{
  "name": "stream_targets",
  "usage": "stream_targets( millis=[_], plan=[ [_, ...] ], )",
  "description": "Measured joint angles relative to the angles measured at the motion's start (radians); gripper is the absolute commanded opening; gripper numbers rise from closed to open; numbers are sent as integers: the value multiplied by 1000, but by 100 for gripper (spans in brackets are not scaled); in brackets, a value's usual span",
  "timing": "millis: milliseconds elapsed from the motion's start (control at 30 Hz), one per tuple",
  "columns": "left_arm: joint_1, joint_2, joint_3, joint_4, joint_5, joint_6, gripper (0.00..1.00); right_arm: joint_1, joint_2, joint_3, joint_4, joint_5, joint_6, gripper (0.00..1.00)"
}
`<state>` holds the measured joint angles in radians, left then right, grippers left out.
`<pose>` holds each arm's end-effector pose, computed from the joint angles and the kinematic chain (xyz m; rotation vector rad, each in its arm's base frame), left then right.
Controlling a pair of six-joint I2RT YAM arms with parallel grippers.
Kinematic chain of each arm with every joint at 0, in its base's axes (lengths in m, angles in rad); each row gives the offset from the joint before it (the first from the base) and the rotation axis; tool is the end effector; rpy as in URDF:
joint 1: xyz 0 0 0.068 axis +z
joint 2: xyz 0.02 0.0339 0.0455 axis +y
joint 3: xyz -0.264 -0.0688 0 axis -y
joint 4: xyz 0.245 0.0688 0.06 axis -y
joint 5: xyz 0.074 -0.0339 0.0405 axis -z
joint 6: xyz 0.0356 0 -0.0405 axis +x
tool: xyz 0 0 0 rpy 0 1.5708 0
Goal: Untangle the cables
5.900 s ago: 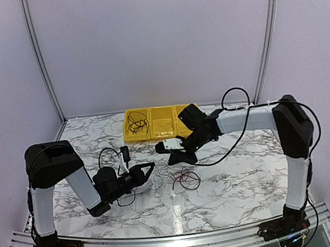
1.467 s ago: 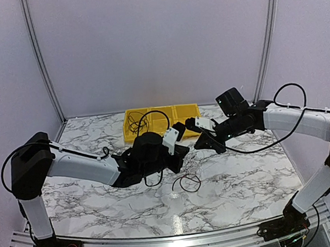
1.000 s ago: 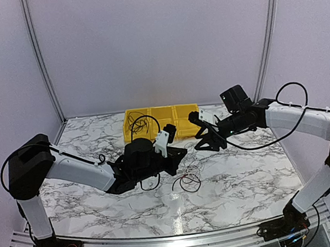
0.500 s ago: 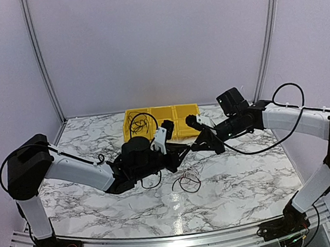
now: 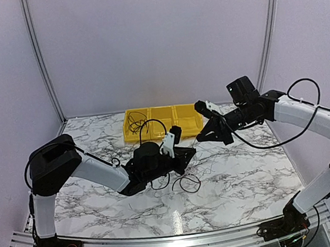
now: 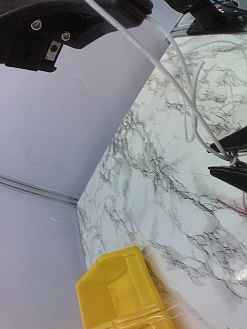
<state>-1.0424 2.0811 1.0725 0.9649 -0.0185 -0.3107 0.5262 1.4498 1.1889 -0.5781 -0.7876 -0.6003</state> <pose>0.2223 -0.3795 0.1638 0.5992 1.6066 -1.0153 0.2524 0.1758 0.2966 -1.4980 1.7041 0.8986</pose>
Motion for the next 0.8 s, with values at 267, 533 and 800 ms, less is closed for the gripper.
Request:
stream_targets(
  millis=[267, 533, 800],
  plan=[
    [3, 46, 73, 196, 75, -23, 14, -12, -60, 175, -182, -6, -21, 0],
    [10, 168, -11, 167, 89, -46, 12, -13, -96, 415, -215, -92, -21, 0],
    [13, 173, -105, 183, 88, -64, 5, -13, -56, 443, -213, -97, -21, 0]
  ],
)
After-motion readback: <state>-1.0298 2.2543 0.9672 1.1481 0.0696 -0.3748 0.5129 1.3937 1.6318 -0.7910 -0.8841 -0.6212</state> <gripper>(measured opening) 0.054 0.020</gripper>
